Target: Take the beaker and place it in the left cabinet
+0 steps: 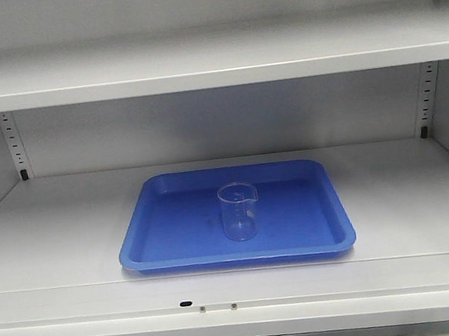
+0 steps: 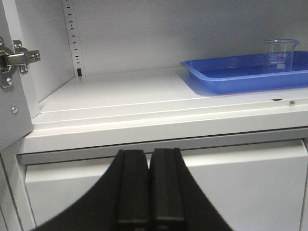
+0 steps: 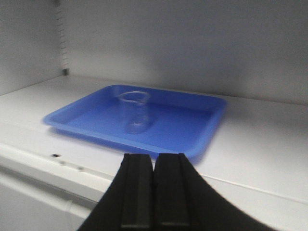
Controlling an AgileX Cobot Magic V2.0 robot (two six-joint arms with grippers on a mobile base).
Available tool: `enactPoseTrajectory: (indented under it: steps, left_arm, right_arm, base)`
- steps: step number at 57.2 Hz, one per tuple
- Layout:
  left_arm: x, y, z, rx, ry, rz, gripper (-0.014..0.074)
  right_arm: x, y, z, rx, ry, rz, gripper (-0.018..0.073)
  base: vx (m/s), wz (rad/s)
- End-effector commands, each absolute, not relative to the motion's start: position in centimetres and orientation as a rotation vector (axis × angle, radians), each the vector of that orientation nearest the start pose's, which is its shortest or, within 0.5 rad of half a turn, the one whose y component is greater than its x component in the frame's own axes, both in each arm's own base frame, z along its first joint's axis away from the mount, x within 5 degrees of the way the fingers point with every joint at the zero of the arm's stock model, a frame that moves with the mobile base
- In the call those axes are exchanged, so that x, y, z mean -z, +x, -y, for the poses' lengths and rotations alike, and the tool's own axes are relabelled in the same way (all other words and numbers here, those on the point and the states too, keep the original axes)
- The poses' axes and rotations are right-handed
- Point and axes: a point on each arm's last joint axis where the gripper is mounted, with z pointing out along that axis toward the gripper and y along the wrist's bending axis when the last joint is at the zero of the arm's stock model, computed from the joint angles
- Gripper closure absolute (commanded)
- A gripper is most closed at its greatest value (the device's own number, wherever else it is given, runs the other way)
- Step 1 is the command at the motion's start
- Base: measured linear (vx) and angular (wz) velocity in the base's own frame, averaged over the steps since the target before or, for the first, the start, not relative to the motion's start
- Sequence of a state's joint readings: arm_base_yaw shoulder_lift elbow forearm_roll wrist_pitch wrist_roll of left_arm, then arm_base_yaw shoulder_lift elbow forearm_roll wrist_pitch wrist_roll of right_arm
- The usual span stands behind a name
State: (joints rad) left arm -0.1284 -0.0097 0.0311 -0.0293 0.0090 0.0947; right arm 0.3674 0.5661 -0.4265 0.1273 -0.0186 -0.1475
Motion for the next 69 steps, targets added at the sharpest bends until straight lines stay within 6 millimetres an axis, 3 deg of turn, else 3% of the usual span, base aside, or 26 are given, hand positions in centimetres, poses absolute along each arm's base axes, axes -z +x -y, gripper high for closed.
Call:
enactPoseTrajectory:
  steps: [1, 24, 34, 69]
  left_arm:
    - [-20.5, 5.5, 0.7, 0.060, 0.130, -1.423, 0.0595]
    - [-20.5, 5.5, 0.7, 0.060, 0.130, -1.423, 0.0595]
    - [-20.5, 5.5, 0.7, 0.060, 0.130, -1.423, 0.0595]
    - [-20.6, 5.5, 0.7, 0.060, 0.129, -1.421, 0.0595]
  right_arm:
    - [-30.7, 10.6, -3.1, -0.211, -0.222, -1.456, 0.0571]
    - [-20.3, 6.7, -0.5, -0.087, -0.026, -1.521, 0.0568]
    - [-19.9, 5.6, -0.1, -0.048, 0.021, -1.532, 0.0568]
    - [-20.0, 5.6, 0.1, -0.022, 0.052, -1.523, 0.0568]
  base:
    - [0.00, 0.00]
    - [0.00, 0.00]
    - [0.00, 0.00]
    - [0.00, 0.00]
